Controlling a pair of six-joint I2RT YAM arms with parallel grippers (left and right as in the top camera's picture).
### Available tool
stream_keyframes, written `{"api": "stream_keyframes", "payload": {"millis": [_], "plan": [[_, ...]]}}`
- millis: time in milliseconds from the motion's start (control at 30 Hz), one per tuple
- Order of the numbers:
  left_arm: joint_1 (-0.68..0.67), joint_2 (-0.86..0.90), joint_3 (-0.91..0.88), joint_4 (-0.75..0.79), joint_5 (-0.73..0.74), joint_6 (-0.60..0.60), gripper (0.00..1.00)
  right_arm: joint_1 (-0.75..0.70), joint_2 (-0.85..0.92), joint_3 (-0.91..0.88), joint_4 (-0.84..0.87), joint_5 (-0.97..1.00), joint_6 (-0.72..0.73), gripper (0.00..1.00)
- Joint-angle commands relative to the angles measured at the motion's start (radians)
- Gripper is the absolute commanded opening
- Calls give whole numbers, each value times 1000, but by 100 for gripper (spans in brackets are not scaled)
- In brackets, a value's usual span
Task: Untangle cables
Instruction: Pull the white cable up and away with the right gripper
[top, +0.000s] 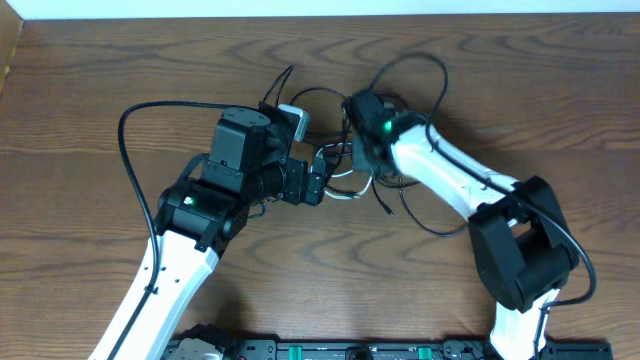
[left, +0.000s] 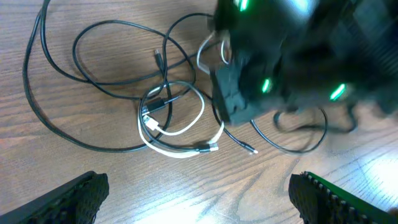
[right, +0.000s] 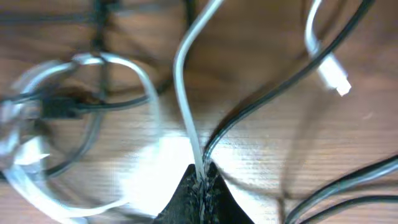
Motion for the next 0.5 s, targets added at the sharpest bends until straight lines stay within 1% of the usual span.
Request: {"api": "stream_keyframes", "payload": {"millis": [0,100,267,367,467], "plan": [[4,4,10,-3,12,-9,98,-24,-73,229,-100,12,-135,1],[4,4,10,-3,12,-9,98,-38,-77,448,-245,22,-162,1],[4,4,10,-3,12,-9,98,-45,-77,811,-422,21,-210,1],[4,4,10,-3,12,-9,98,-46,-77,1001,-473,21,-227,1],[4,4,10,-3,12,-9,98,-50,-77,1184,-476,21,-223,1]]}}
